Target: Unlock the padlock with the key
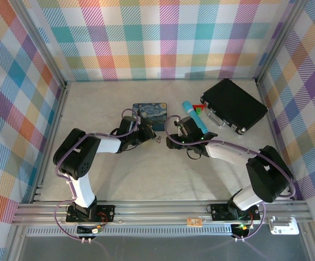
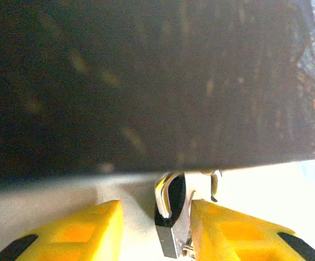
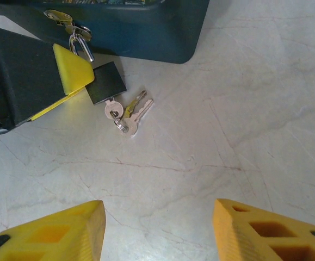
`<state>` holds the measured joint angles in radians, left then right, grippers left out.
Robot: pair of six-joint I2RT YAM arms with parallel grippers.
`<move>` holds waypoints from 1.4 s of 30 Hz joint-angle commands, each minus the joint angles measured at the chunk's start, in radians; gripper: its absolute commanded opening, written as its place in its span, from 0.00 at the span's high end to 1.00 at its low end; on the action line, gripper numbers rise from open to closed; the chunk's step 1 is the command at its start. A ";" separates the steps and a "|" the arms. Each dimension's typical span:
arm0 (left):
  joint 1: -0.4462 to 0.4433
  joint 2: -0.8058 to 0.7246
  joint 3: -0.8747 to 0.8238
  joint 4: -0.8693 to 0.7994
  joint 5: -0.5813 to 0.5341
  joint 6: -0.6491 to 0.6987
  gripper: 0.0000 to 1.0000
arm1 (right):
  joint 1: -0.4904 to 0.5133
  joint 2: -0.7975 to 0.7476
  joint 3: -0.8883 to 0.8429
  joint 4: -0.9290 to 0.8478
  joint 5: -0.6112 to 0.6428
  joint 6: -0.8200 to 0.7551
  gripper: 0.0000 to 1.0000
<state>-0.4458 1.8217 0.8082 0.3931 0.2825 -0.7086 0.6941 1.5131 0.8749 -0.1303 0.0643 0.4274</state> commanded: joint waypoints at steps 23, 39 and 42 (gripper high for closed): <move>0.267 -0.325 -0.142 -0.157 0.028 -0.074 0.40 | 0.168 0.574 0.561 -0.147 0.296 -0.182 0.48; 0.258 -0.253 -0.265 0.153 0.139 -0.184 0.43 | 0.155 0.622 0.568 -0.149 0.239 -0.216 0.88; 0.240 -0.225 -0.277 0.230 0.139 -0.212 0.43 | 0.134 0.596 0.551 -0.138 0.162 -0.198 0.92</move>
<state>-0.1928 1.5734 0.5480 0.4900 0.3943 -0.8761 0.8455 2.1216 1.4464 -0.2401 0.3305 0.2218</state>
